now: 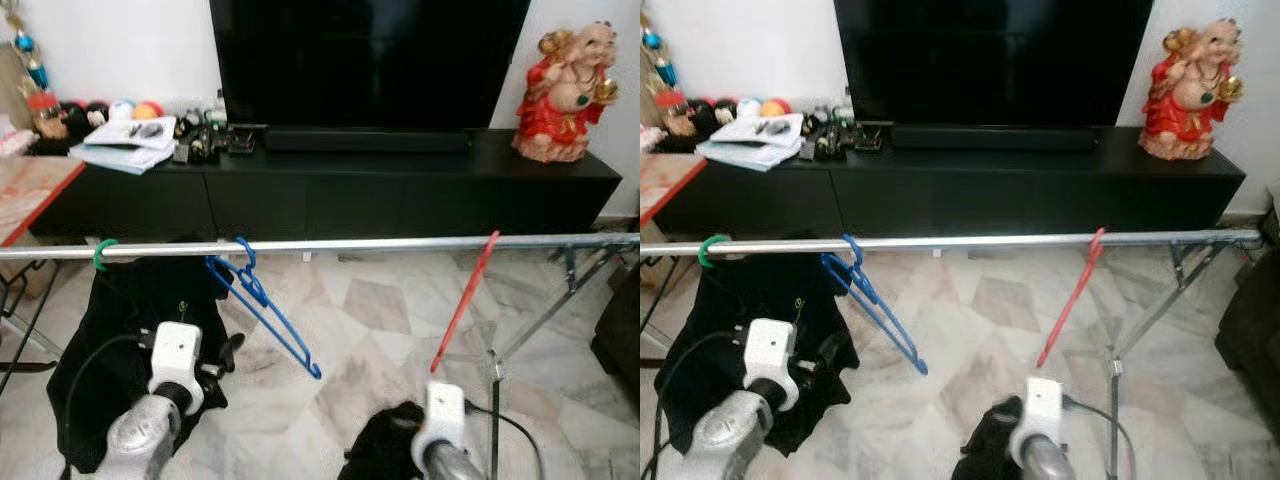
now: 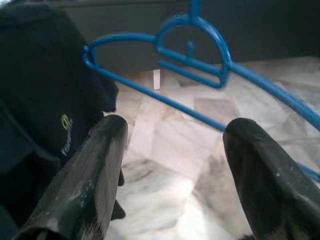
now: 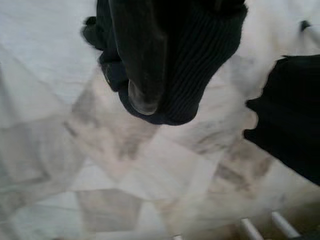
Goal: Hang hanger
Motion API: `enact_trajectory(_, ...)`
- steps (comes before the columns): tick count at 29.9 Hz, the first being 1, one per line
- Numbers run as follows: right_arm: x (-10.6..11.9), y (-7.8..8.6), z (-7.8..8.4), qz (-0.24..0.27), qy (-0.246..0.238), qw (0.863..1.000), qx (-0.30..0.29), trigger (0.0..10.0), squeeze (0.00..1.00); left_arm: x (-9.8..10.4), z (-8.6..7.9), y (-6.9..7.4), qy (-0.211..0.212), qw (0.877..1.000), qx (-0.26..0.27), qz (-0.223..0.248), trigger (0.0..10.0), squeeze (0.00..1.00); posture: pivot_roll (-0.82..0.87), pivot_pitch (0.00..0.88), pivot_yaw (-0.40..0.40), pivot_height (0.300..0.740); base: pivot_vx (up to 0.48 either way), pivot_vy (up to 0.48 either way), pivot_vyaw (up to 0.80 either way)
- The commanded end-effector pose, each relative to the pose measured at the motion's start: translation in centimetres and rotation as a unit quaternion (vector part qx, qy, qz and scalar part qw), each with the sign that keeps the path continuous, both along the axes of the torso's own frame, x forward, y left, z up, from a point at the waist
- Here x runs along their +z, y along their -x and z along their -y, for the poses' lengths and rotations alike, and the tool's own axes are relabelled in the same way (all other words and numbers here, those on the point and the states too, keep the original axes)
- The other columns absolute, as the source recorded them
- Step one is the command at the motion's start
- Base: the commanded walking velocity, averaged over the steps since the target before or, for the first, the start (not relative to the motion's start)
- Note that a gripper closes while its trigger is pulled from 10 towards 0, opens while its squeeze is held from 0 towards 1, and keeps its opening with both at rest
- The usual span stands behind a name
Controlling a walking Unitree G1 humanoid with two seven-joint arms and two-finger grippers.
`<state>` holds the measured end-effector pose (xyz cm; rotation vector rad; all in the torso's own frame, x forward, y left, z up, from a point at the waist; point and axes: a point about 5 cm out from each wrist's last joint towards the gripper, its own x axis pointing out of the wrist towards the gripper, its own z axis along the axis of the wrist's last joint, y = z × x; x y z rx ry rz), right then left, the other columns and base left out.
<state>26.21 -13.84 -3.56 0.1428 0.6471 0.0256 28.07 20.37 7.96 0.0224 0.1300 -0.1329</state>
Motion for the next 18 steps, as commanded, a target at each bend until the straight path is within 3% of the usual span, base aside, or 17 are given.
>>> enact_trajectory(1, 0.0, 0.1, 0.8, 0.001, 0.009, 1.000, -0.007, 10.0, 0.00, 0.6, 0.6, -0.4, 0.016, 1.000, -0.015, 0.005, 10.0, 0.00, 0.19, 0.021, 0.028, 0.740, 0.000, 0.000, 0.00)
enact_trajectory(7, -0.3, 0.3, 0.4, -0.004, 0.006, 1.000, -0.004, 10.0, 0.00, 1.4, 1.3, -2.1, 0.043, 0.998, -0.034, -0.009, 10.0, 0.00, 0.18, 0.032, 0.045, 0.740, 0.000, 0.000, 0.00)
enact_trajectory(13, -0.4, 0.5, 0.2, -0.006, 0.006, 1.000, -0.002, 10.0, 0.00, 2.3, 2.0, -3.7, 0.031, 0.998, -0.057, 0.003, 10.0, 0.00, 0.18, 0.035, 0.056, 0.740, 0.000, 0.000, 0.00)
enact_trajectory(16, -0.4, 0.5, 0.1, -0.003, 0.006, 1.000, -0.005, 10.0, 0.00, 2.5, 1.9, -4.0, 0.012, 0.999, -0.047, 0.015, 10.0, 0.00, 0.17, 0.029, 0.061, 0.740, 0.000, 0.000, 0.00)
enact_trajectory(18, -0.4, 0.6, 0.2, -0.002, 0.007, 1.000, -0.005, 10.0, 0.00, 2.1, 1.2, -3.4, 0.000, 1.000, -0.018, 0.026, 10.0, 0.00, 0.16, 0.025, 0.059, 0.740, 0.000, 0.000, 0.00)
